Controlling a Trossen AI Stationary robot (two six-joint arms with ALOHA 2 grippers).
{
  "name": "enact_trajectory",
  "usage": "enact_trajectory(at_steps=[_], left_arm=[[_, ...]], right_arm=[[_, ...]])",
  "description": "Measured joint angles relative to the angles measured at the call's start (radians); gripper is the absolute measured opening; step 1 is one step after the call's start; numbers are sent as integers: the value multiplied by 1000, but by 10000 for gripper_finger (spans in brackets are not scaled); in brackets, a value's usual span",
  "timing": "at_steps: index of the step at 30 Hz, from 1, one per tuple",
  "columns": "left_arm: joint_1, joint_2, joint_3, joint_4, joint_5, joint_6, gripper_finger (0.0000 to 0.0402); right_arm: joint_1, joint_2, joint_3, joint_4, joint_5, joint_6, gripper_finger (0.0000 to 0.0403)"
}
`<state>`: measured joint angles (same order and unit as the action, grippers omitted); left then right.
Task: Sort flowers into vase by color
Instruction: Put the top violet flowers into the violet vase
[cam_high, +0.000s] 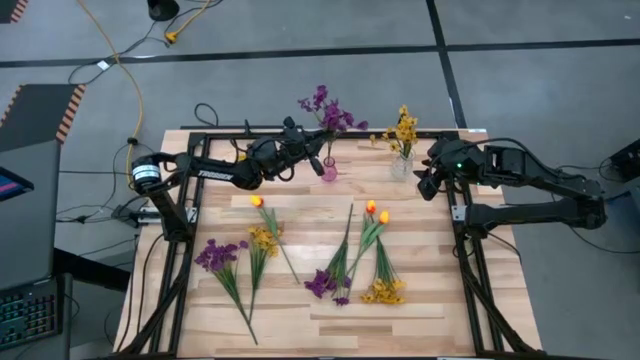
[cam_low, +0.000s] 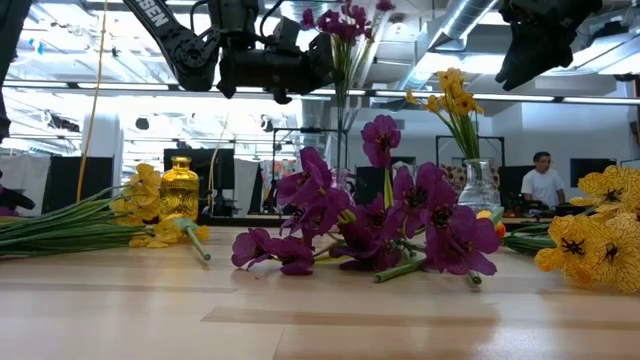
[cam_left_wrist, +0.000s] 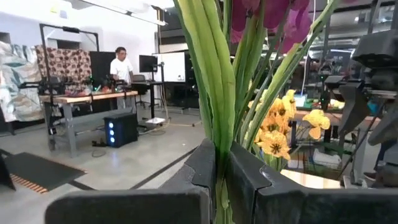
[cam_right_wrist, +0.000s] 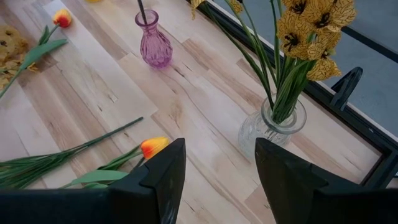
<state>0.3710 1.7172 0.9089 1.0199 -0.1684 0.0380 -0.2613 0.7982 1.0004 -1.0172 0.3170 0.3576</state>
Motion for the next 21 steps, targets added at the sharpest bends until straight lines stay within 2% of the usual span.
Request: enact_trajectory(at_steps=[8,21], left_arm=[[0,0,0,-42,0,0,35],[0,0,0,-97,6,-51,37]], right_arm=[[0,0,0,0,0,0,218],[0,0,0,0,0,0,218]])
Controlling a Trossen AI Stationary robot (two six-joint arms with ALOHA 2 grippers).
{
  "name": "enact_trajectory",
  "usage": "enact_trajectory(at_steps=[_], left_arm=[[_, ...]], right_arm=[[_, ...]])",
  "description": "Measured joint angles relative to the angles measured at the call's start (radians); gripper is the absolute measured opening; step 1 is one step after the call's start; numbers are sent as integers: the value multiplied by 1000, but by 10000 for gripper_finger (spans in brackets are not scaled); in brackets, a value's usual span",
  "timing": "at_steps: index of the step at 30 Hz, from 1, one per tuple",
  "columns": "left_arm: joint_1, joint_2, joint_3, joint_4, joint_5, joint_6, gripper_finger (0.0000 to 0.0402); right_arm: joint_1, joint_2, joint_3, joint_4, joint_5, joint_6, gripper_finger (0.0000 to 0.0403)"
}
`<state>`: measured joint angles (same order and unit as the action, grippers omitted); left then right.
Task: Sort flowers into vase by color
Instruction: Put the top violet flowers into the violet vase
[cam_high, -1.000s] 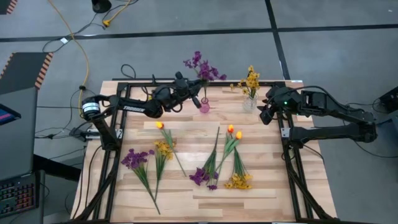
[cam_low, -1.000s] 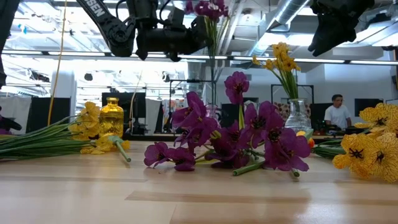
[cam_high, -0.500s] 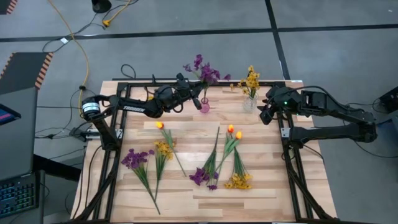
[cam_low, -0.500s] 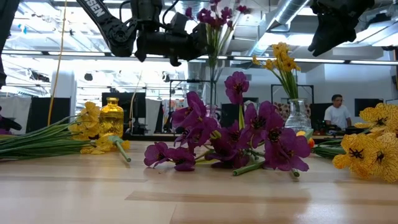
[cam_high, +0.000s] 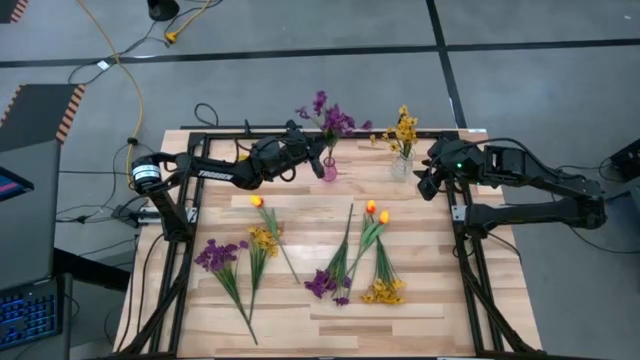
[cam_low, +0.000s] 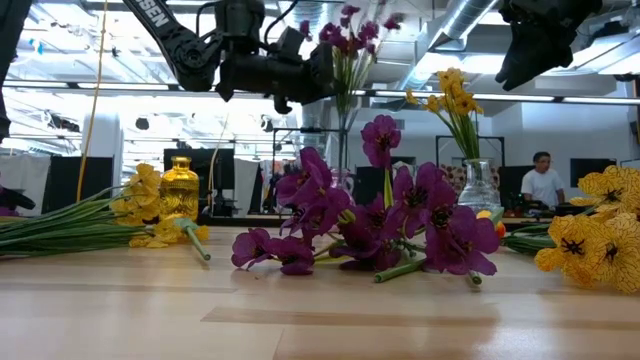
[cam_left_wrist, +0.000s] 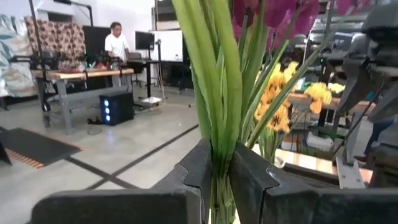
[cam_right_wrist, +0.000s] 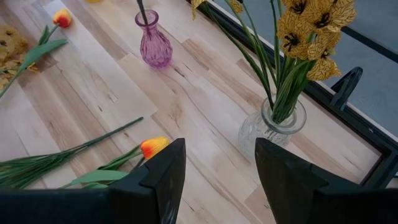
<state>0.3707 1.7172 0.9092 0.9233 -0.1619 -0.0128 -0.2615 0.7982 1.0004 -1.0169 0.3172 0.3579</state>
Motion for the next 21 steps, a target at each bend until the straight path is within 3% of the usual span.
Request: enact_trajectory(at_steps=[8,21], left_arm=[[0,0,0,-22,-1,-18,41],[0,0,0,-22,-2,-18,126]], right_arm=[[0,0,0,0,0,0,218],[0,0,0,0,0,1,218]])
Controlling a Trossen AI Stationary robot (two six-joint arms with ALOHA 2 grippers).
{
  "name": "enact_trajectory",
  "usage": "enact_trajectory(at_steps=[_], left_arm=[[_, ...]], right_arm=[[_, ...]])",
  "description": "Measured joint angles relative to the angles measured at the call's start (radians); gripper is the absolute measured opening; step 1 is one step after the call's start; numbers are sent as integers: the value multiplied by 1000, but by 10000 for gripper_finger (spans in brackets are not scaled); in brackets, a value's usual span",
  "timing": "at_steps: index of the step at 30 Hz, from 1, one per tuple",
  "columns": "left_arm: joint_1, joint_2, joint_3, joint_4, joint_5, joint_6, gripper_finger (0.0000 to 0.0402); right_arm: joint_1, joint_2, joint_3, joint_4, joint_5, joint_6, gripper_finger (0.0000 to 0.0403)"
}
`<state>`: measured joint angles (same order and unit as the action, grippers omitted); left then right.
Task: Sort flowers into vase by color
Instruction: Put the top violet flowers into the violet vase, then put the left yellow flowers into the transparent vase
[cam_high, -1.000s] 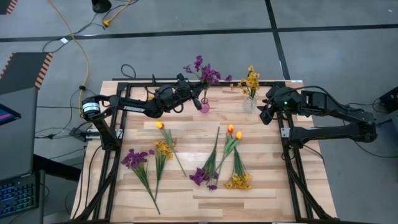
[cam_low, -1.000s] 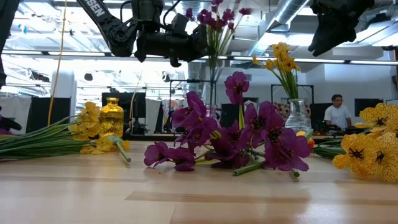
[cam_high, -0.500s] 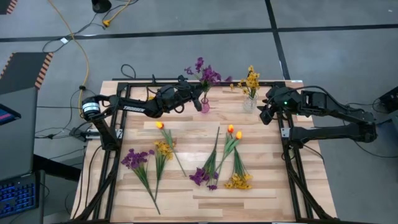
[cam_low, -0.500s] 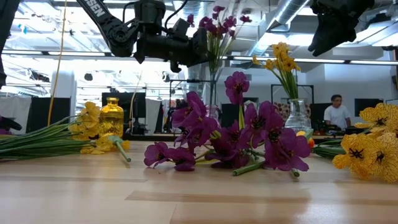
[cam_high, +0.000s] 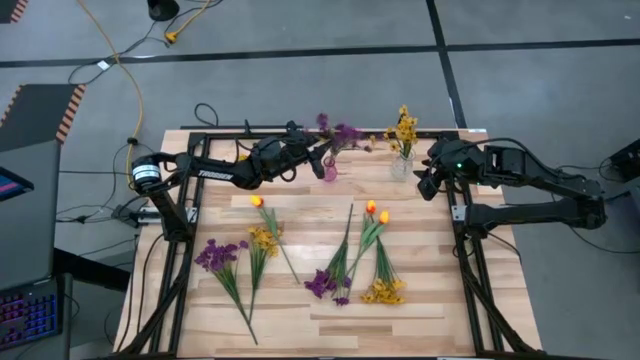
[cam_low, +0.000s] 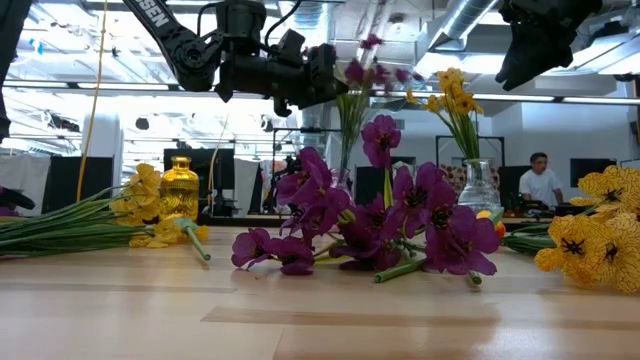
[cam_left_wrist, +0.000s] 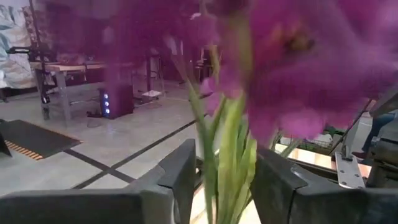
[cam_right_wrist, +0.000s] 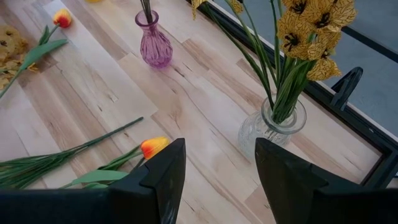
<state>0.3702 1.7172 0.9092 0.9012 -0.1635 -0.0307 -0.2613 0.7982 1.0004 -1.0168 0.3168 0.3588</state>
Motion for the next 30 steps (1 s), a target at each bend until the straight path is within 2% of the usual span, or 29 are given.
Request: enact_trajectory(at_steps=[14,22,30], left_arm=[[0,-15,0,-66,18,-43,193],[0,-111,0,-247,25,-36,210],[-1,-268,1,-530,26,15,210]], right_arm=[[0,0,0,0,0,0,218],[0,0,0,0,-1,0,218],[0,0,0,0,-1,1,218]])
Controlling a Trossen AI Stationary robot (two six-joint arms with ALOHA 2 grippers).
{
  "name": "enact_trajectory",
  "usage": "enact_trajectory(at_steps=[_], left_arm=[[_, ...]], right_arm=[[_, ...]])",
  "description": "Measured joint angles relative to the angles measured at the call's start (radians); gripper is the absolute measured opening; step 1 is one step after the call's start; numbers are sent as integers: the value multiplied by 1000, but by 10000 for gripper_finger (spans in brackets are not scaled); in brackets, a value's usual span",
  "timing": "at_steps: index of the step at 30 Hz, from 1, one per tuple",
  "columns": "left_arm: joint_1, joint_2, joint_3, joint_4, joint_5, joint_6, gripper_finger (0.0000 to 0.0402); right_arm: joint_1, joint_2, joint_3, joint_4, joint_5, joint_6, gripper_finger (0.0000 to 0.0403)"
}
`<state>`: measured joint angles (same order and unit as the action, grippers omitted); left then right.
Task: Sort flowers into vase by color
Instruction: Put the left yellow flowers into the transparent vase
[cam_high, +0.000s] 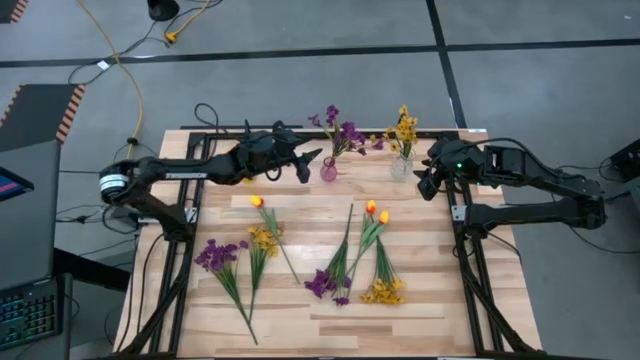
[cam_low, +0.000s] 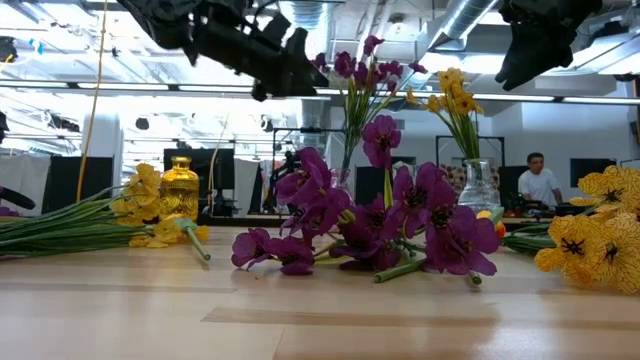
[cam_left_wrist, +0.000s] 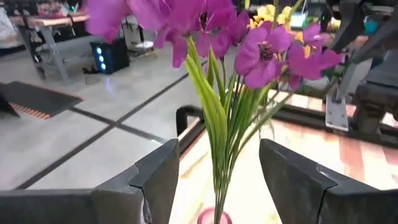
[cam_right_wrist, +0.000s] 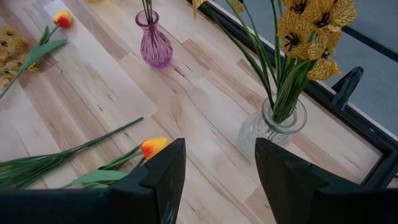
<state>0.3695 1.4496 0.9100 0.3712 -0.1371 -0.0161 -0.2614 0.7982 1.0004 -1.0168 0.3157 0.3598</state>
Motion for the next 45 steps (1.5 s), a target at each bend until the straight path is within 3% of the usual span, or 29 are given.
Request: enact_trajectory(at_steps=[8,21,27,34,45], left_arm=[[-30,-179,0,-277,1,-11,210],[-172,-362,0,-698,1,-267,210],[-268,-373,0,-842,9,-418,210],[-397,-343,0,-989,116,-682,210],[-565,-261,0,-1045,253,-1045,210]], right_arm=[[0,0,0,0,0,0,218],[0,0,0,0,0,0,218],[0,0,0,0,0,0,218],[0,0,0,0,-1,0,218],[0,0,0,0,0,0,218]])
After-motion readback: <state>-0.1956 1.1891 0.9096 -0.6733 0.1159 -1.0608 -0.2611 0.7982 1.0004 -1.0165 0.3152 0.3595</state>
